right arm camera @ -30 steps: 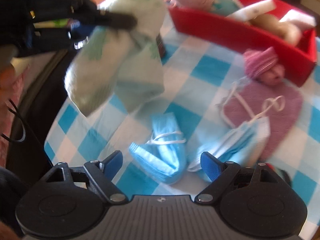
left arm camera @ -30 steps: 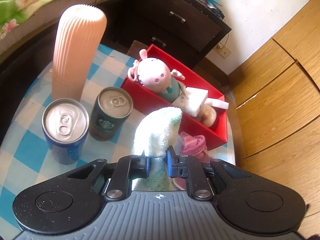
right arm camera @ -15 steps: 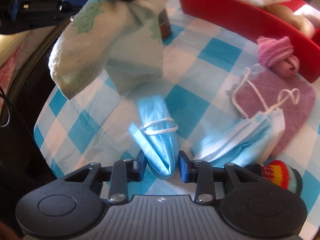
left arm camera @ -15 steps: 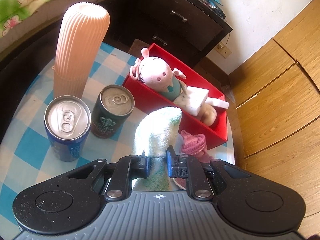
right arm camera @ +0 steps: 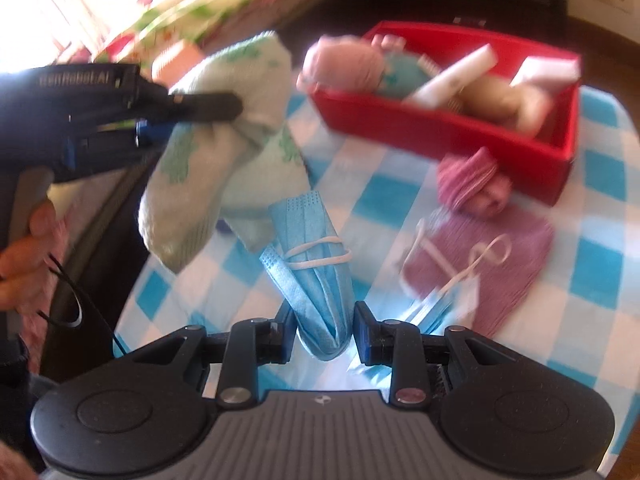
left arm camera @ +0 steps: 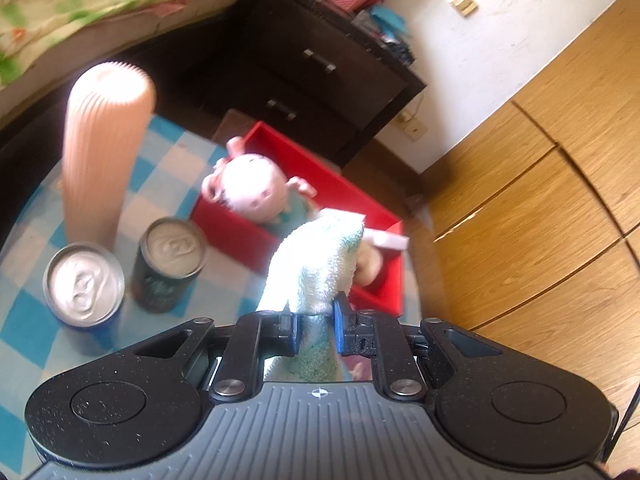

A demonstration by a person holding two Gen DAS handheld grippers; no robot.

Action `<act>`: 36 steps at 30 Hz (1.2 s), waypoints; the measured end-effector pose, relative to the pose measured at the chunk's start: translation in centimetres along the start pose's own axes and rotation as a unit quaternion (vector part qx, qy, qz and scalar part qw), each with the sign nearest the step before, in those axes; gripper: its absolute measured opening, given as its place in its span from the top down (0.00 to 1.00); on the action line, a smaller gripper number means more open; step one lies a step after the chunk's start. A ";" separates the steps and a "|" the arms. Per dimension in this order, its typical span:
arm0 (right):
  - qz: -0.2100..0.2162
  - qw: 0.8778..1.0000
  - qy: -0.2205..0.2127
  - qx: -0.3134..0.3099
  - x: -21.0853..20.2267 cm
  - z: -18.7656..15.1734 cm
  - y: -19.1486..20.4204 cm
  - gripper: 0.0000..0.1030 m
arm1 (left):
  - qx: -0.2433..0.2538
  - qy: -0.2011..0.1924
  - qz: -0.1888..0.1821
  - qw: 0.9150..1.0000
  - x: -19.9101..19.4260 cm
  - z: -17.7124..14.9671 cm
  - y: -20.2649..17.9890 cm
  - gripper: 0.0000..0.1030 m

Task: Organize soft objects
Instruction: 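Carry the towel into the red box with the left tool while the right tool drops the blue mask there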

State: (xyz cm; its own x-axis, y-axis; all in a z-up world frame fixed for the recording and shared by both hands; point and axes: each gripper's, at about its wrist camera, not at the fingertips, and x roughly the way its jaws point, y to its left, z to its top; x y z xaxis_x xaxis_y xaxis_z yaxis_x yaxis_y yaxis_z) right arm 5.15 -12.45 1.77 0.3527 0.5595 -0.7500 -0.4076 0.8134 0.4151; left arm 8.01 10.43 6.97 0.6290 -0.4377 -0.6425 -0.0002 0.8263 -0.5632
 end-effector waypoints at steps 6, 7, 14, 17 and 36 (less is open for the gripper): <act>-0.001 0.998 -0.052 0.025 -3.0 1.8 -1.4 0.92 | 0.002 -0.013 -0.018 1.000 0.1 0.8 -1.4 0.86; -0.003 0.998 -0.061 0.029 -3.4 1.9 -1.6 0.92 | 0.001 -0.016 -0.018 1.000 0.1 1.0 -1.5 0.86; -0.017 0.991 -0.118 0.055 -6.3 3.7 -2.8 0.92 | 0.019 -0.039 -0.018 0.999 0.0 1.8 -3.2 0.86; -0.022 0.988 -0.141 0.058 -7.4 4.3 -2.8 0.92 | 0.029 -0.038 -0.015 0.999 0.5 1.8 -3.8 0.86; -0.064 0.971 -0.223 0.058 -10.2 7.4 -2.6 0.92 | 0.064 -0.054 0.010 0.996 1.9 3.2 -6.3 0.85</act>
State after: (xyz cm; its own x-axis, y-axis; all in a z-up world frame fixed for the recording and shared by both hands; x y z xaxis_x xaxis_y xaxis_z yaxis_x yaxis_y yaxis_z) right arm 8.86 -19.07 12.12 0.7347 0.4441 -0.5128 -0.2469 0.8791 0.4077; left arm 11.67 5.53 10.99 0.7093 -0.3865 -0.5895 0.0815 0.8756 -0.4761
